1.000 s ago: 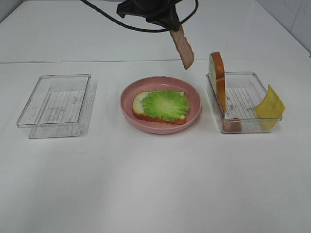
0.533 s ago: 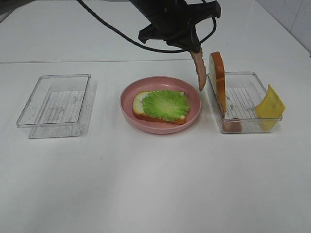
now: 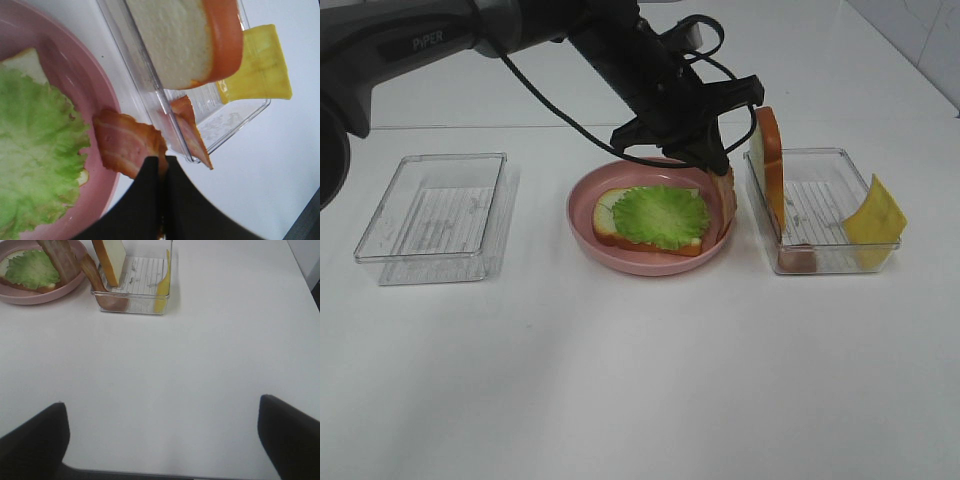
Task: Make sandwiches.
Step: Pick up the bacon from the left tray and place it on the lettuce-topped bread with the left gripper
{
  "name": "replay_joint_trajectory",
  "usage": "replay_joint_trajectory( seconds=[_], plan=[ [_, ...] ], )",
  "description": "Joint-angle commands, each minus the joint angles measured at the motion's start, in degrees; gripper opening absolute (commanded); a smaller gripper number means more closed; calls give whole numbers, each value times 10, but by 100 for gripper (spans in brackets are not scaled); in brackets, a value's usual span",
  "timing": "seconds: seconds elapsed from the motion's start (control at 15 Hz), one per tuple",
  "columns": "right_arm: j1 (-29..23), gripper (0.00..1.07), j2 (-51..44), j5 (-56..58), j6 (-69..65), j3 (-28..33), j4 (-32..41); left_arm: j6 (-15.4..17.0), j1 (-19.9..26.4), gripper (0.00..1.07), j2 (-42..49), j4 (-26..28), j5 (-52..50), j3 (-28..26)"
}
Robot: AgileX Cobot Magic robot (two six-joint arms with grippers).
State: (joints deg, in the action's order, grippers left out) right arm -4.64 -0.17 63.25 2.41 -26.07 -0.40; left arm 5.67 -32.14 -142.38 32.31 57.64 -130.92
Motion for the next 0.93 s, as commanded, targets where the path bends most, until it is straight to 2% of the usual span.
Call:
replay_joint_trajectory(
  seconds=[0.07, 0.33, 0.53, 0.93],
  plan=[
    [3, 99, -17, -3, 4, 1, 0, -5, 14, 0, -6, -1, 9, 0],
    [3, 99, -17, -3, 4, 1, 0, -4, 32, 0, -6, -53, 37, 0],
    [3, 99, -17, -3, 4, 1, 0, 2, 32, 0, -6, -135, 41, 0],
    [3, 99, -17, -3, 4, 1, 0, 12, 32, 0, -6, -195, 38, 0]
  ],
)
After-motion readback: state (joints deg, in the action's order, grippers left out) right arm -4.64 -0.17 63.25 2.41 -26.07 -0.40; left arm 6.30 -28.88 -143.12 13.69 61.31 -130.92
